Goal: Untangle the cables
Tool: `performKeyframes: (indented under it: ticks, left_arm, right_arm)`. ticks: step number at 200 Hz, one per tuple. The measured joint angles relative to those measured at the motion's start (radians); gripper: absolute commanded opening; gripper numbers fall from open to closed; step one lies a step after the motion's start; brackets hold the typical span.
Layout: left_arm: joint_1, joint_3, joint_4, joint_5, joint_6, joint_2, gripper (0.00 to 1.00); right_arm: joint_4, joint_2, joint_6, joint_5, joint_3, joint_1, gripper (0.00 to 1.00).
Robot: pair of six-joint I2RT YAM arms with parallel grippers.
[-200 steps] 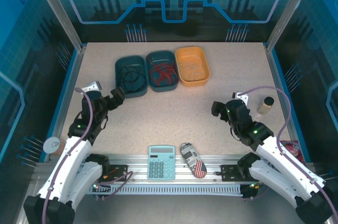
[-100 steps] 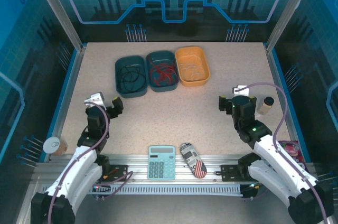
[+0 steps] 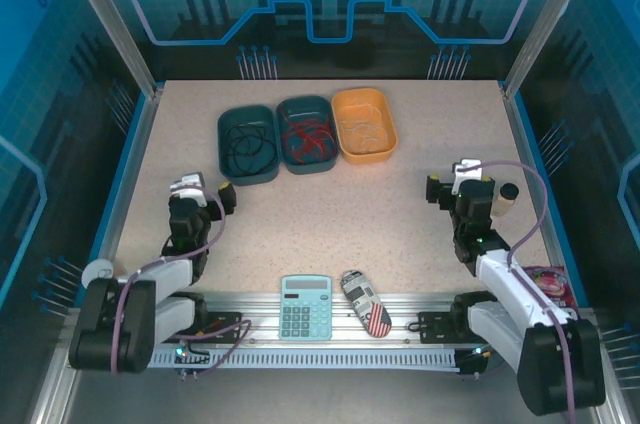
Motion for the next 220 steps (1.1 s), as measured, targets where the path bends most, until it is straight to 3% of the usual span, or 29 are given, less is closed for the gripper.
performKeyframes:
  ticks: [81,113,153,189,220]
  left_arm:
    - [0.014,0.042,0.407,0.12,0.024,0.416,0.99]
    - [0.027,0.08,0.388,0.156,0.027,0.418,0.99]
    - [0.031,0.228,0.232,0.2,0.042,0.402,0.99]
    - [0.03,0.235,0.171,0.208,0.053,0.395,0.99]
    - [0.03,0.235,0.15,0.208,0.053,0.395,0.99]
  right_arm:
    - [0.235,0.227,-0.018,-0.101,0.0,-0.049,1.0]
    - [0.34,0.321,-0.025,-0.164,0.0,-0.061,1.0]
    - [0.426,0.427,-0.03,-0.259,0.002,-0.065,1.0]
    - [0.557,0.577,-0.03,-0.325,0.006,-0.065,1.0]
    - [0.576,0.599,-0.033,-0.357,0.008,-0.065,1.0]
